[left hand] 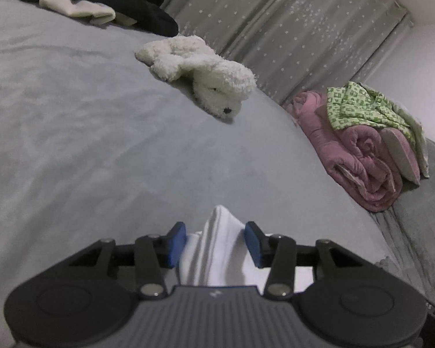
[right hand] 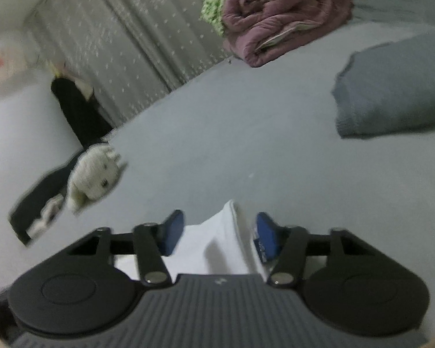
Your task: Fold clothes
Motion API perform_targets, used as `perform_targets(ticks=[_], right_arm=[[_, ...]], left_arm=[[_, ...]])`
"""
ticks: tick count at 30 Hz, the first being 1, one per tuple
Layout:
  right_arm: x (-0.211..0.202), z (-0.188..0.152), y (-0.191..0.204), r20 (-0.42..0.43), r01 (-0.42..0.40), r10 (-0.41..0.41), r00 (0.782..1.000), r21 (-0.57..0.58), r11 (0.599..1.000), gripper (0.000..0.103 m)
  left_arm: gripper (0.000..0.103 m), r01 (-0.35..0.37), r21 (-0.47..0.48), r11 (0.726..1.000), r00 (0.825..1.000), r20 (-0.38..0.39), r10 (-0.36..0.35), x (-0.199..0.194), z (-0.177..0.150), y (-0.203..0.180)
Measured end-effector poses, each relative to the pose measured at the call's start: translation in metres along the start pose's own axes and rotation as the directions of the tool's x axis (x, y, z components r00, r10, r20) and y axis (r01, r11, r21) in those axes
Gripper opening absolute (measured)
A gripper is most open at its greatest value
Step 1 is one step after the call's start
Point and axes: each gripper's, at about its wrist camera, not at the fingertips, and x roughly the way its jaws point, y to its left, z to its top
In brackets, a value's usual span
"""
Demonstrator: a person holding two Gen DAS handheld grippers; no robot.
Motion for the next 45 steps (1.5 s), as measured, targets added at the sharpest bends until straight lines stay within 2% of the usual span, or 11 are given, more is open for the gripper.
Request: perform_targets(ticks=[1, 2, 3, 5, 8, 11, 14, 17, 20, 25, 45], right_arm=[[0.005, -0.002, 0.003, 0.0, 0.018, -0.018, 1.0, -0.033, 0.999, 0.036], [0.01, -0.004, 0.006, 0.007, 0.045, -0.045, 0.999, -0.072, 0.996, 0.018], [0.013, -0.007, 0.01, 0.017, 0.079, -0.077, 0.997, -0.112, 0.991, 0.011], [0.012, -0.018, 0.017, 0.064, 0.147, -0.137, 0.988, -0.192, 0.97, 0.008], [0.004, -0.032, 0.033, 0.178, 0.224, -0.176, 0.968, -0.305, 0.926, 0.007], [-0.006, -0.03, 0.044, 0.287, 0.259, -0.162, 0.944, -0.34, 0.904, 0.007], [-0.005, -0.029, 0.047, 0.345, 0.294, -0.163, 0.924, -0.374, 0.88, 0.007], [0.01, -0.029, 0.041, 0.315, 0.308, -0.186, 0.931, -0.399, 0.864, 0.007], [0.032, -0.025, 0.036, 0.217, 0.313, -0.242, 0.946, -0.405, 0.859, 0.007], [0.049, -0.016, 0.022, 0.086, 0.302, -0.29, 0.953, -0.364, 0.881, 0.009], [0.046, -0.021, 0.025, 0.082, 0.302, -0.293, 0.953, -0.355, 0.885, 0.019]], left_arm=[[0.033, -0.006, 0.008, 1.0, 1.0, 0.003, 0.006, 0.002, 0.0, -0.001], [0.027, -0.011, 0.017, 1.0, 1.0, 0.008, 0.011, 0.002, -0.001, -0.002], [0.015, -0.015, 0.026, 1.0, 1.0, 0.019, 0.015, 0.001, -0.003, -0.004], [0.012, -0.02, 0.053, 0.998, 0.999, 0.051, 0.017, -0.002, -0.006, -0.008], [0.011, -0.029, 0.117, 0.993, 0.993, 0.117, 0.016, -0.009, -0.009, -0.02], [0.011, -0.054, 0.163, 0.985, 0.985, 0.17, 0.026, -0.014, -0.01, -0.03], [0.011, -0.095, 0.195, 0.976, 0.976, 0.209, 0.053, -0.015, -0.011, -0.037], [0.01, -0.144, 0.231, 0.962, 0.972, 0.218, 0.093, -0.008, -0.014, -0.04], [0.01, -0.195, 0.27, 0.943, 0.971, 0.186, 0.148, 0.007, -0.019, -0.039], [0.014, -0.198, 0.23, 0.953, 0.977, 0.123, 0.174, 0.019, -0.018, -0.028], [0.017, -0.168, 0.186, 0.968, 0.983, 0.105, 0.15, 0.017, -0.02, -0.021]])
